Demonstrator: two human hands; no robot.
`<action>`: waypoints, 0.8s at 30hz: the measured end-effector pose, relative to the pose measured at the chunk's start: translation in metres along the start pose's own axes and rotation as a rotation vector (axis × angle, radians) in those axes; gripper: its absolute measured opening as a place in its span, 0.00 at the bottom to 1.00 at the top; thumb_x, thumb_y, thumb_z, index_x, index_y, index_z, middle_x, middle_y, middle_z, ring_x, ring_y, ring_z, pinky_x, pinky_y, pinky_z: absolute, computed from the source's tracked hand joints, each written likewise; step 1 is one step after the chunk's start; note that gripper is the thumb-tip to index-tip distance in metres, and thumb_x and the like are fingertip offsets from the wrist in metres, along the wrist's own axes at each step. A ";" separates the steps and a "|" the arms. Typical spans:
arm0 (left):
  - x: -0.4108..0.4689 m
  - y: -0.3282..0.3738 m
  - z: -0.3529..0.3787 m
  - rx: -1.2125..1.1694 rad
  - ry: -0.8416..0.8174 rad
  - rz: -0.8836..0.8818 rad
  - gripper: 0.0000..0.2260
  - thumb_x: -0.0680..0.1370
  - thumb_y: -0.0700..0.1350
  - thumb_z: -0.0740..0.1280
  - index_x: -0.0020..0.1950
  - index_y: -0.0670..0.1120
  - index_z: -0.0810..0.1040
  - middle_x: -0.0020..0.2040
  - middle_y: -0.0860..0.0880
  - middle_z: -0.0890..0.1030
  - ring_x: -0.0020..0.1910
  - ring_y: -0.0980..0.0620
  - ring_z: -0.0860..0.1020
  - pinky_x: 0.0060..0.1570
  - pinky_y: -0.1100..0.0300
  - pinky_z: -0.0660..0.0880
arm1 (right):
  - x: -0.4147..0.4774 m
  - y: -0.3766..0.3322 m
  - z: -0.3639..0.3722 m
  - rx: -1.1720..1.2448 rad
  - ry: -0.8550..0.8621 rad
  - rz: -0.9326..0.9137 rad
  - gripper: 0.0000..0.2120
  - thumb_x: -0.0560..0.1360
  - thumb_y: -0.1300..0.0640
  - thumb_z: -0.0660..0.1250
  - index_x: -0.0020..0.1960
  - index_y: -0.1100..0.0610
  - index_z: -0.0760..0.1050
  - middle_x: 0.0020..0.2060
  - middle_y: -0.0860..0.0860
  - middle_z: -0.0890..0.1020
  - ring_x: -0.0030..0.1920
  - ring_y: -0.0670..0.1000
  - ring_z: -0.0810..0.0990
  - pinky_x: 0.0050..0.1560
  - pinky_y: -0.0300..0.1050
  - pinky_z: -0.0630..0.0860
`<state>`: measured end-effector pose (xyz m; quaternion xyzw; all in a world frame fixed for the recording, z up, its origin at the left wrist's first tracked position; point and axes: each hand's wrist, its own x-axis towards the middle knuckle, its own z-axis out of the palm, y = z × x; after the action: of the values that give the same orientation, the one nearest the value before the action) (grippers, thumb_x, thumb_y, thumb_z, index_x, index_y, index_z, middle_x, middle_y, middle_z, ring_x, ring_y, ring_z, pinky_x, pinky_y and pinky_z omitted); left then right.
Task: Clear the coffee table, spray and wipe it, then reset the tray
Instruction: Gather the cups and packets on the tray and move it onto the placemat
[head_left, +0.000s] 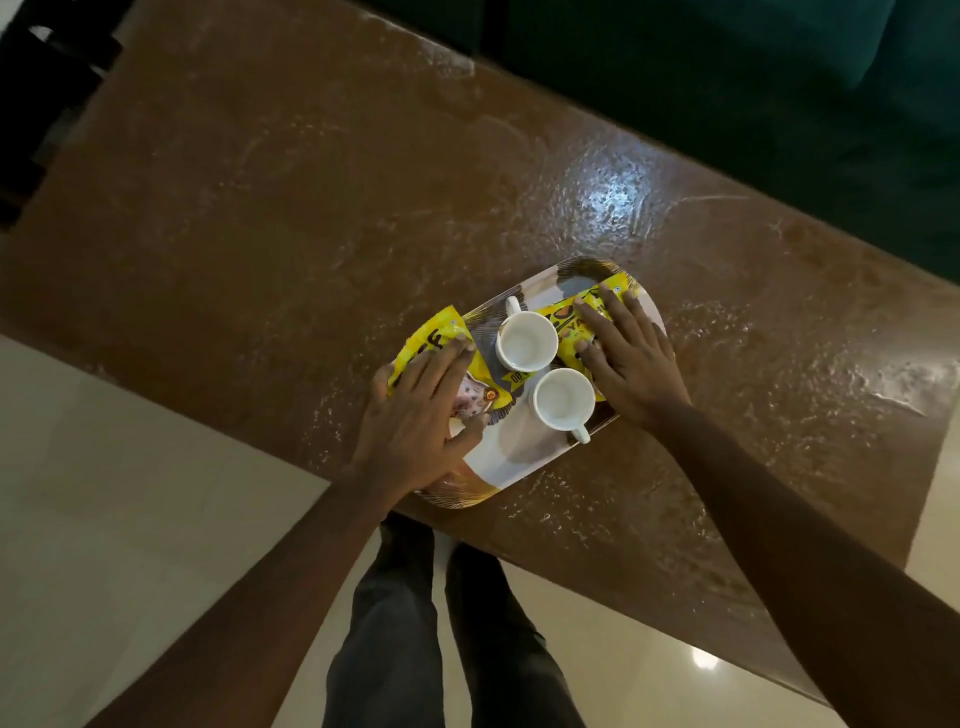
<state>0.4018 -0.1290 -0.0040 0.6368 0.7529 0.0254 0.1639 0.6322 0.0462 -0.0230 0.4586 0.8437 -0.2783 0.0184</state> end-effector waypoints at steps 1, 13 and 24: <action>-0.002 0.002 0.006 0.025 -0.004 -0.037 0.34 0.77 0.66 0.56 0.80 0.52 0.56 0.80 0.50 0.57 0.78 0.48 0.59 0.68 0.40 0.58 | 0.001 0.000 0.001 0.001 0.000 0.008 0.27 0.80 0.35 0.45 0.78 0.36 0.53 0.80 0.41 0.50 0.80 0.47 0.43 0.77 0.56 0.49; -0.005 0.001 0.031 0.049 -0.013 0.026 0.35 0.79 0.68 0.50 0.81 0.51 0.52 0.81 0.47 0.52 0.80 0.46 0.50 0.74 0.46 0.46 | -0.003 0.000 0.007 -0.029 0.011 0.018 0.31 0.78 0.31 0.45 0.79 0.40 0.53 0.80 0.44 0.49 0.80 0.49 0.43 0.77 0.58 0.54; -0.010 0.011 0.030 -0.144 0.003 -0.067 0.34 0.79 0.67 0.52 0.80 0.50 0.55 0.81 0.47 0.55 0.80 0.44 0.51 0.73 0.41 0.56 | -0.005 -0.001 0.004 -0.003 0.049 0.071 0.29 0.80 0.33 0.51 0.78 0.38 0.54 0.80 0.45 0.51 0.80 0.50 0.44 0.76 0.60 0.51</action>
<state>0.4221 -0.1420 -0.0269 0.5977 0.7704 0.0748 0.2090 0.6336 0.0401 -0.0240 0.4951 0.8274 -0.2649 0.0082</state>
